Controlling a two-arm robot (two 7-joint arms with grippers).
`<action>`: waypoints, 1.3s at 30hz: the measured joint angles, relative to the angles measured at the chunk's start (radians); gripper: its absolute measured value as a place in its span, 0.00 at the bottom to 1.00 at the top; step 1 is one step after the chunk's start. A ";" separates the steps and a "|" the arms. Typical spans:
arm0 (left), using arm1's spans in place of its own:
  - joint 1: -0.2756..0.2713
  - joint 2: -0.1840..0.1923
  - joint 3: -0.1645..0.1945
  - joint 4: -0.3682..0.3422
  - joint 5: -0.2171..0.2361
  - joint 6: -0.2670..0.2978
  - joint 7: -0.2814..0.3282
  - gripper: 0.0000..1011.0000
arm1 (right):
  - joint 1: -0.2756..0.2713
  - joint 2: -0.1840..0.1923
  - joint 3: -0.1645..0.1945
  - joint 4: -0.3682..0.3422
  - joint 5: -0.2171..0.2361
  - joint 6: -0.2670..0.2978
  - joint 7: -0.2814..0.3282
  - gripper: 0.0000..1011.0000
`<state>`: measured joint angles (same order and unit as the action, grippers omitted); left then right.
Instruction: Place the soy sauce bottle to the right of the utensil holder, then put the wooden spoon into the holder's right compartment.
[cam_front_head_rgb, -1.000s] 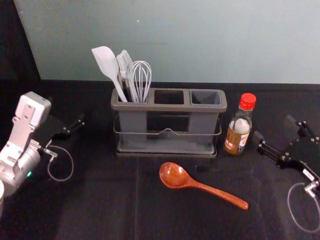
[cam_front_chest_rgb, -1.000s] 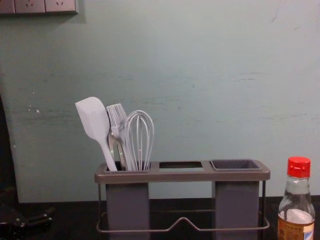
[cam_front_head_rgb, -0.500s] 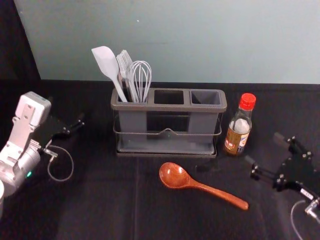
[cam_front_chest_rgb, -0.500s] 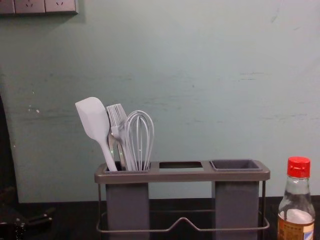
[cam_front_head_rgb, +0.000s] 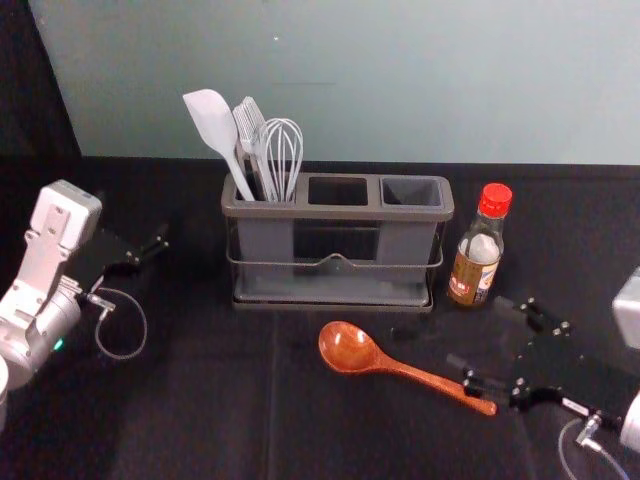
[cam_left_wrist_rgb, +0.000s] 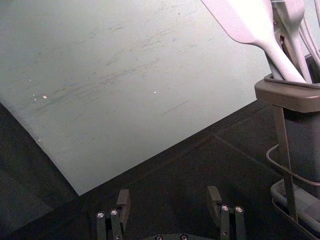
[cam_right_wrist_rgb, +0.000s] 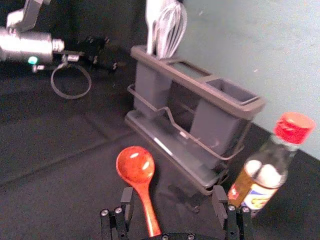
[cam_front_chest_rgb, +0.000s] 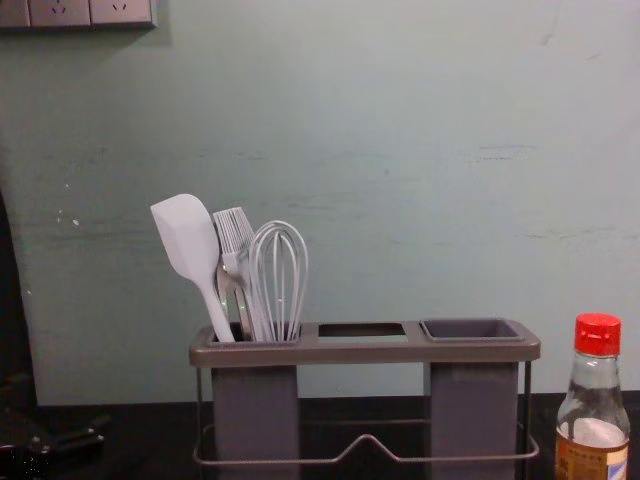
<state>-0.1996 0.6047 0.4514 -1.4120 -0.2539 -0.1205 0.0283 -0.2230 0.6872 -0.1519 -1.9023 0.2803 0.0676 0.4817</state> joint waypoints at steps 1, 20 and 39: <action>0.000 0.000 0.000 0.000 0.000 0.000 0.000 0.99 | 0.009 0.004 -0.010 0.000 -0.006 0.011 0.001 0.99; 0.000 0.000 0.000 0.000 0.000 0.000 0.000 0.99 | 0.244 0.082 -0.212 -0.030 -0.106 0.313 0.092 0.99; 0.000 0.000 0.000 0.000 0.000 0.000 0.000 0.99 | 0.494 0.044 -0.403 0.045 -0.174 0.504 0.195 0.99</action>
<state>-0.1995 0.6047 0.4514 -1.4120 -0.2539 -0.1206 0.0283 0.2706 0.7310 -0.5548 -1.8569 0.1061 0.5712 0.6771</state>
